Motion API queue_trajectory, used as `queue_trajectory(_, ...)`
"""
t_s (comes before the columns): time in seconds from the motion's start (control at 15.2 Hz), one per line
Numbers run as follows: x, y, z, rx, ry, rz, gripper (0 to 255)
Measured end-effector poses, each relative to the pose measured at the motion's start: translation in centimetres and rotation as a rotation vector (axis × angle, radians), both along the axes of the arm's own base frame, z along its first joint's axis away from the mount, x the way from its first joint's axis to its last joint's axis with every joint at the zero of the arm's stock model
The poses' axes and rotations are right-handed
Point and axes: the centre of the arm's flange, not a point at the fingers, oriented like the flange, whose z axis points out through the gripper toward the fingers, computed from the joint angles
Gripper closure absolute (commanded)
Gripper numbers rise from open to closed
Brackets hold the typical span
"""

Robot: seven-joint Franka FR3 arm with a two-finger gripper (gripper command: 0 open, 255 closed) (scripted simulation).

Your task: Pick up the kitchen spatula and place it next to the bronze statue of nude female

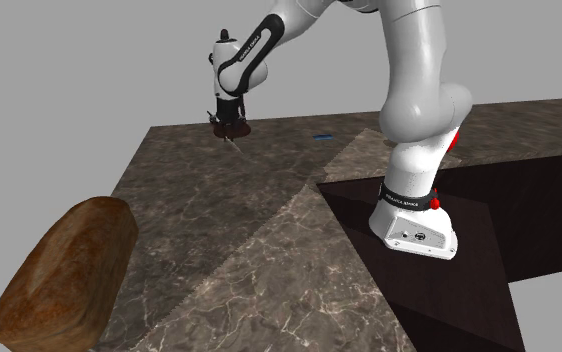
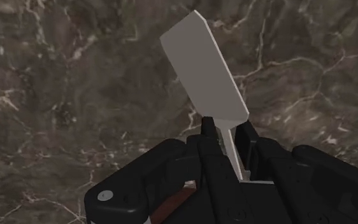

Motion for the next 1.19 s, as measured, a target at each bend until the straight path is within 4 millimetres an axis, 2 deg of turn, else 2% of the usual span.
queue_trajectory(0.2, -0.7, 0.4, -0.5, 0.001, 0.039, 0.0, 255)
queue_trajectory(0.26, -0.6, 0.4, -0.6, 0.001, 0.049, 0.003, 0)
queue_trajectory(0.46, -1.4, 0.1, -1.8, 0.004, 0.093, -0.002, 0)
queue_trajectory(0.66, -1.4, 0.1, -1.9, 0.004, 0.1, -0.002, 0)
queue_trajectory(0.92, -1.6, 0.3, 2.2, 0.004, 0.099, -0.002, 0)
queue_trajectory(1.19, -1.6, 0.5, 3.2, 0.004, 0.1, -0.002, 0)
